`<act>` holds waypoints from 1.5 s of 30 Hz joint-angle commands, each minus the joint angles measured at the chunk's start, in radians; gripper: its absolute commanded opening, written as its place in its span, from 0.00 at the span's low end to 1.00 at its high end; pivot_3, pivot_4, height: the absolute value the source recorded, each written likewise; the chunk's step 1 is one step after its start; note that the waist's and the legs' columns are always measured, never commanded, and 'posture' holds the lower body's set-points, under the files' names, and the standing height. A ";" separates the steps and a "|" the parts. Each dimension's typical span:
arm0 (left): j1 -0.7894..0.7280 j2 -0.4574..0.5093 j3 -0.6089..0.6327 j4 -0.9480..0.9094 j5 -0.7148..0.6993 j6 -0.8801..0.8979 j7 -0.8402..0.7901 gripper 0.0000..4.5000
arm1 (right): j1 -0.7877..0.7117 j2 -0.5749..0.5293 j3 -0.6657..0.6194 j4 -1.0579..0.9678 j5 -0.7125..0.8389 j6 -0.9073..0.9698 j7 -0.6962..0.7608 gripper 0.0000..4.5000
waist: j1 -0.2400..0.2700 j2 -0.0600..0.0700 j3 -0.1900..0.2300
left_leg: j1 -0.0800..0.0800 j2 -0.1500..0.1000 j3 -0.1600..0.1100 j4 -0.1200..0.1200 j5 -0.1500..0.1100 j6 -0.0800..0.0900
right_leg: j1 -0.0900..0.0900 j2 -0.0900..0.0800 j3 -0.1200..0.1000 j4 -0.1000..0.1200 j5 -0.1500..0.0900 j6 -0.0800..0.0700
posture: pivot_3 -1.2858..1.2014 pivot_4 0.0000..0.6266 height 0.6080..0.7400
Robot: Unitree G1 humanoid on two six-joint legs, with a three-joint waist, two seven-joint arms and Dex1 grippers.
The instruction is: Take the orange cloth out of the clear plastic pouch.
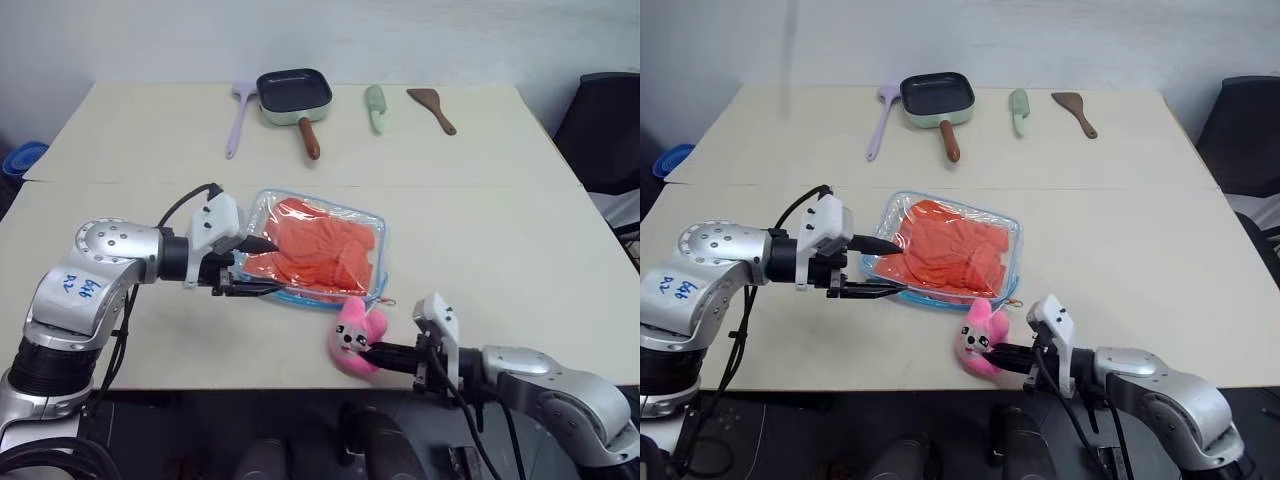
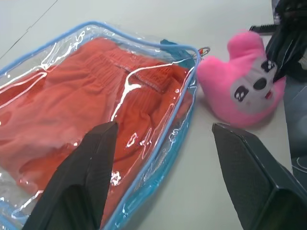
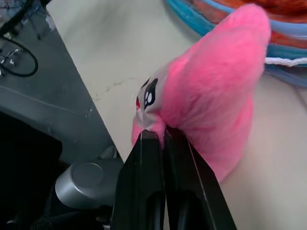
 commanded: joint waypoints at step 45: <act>-0.033 -0.231 -0.381 0.199 0.279 -0.404 -0.097 0.15 | -0.277 -0.375 0.096 0.116 -0.599 -0.559 0.169 0.88 | 0.000 0.000 0.000 | -0.002 0.000 -0.001 -0.001 -0.002 0.004 | 0.001 0.000 -0.001 -0.005 0.000 0.001 | 0.52 0.24 1.00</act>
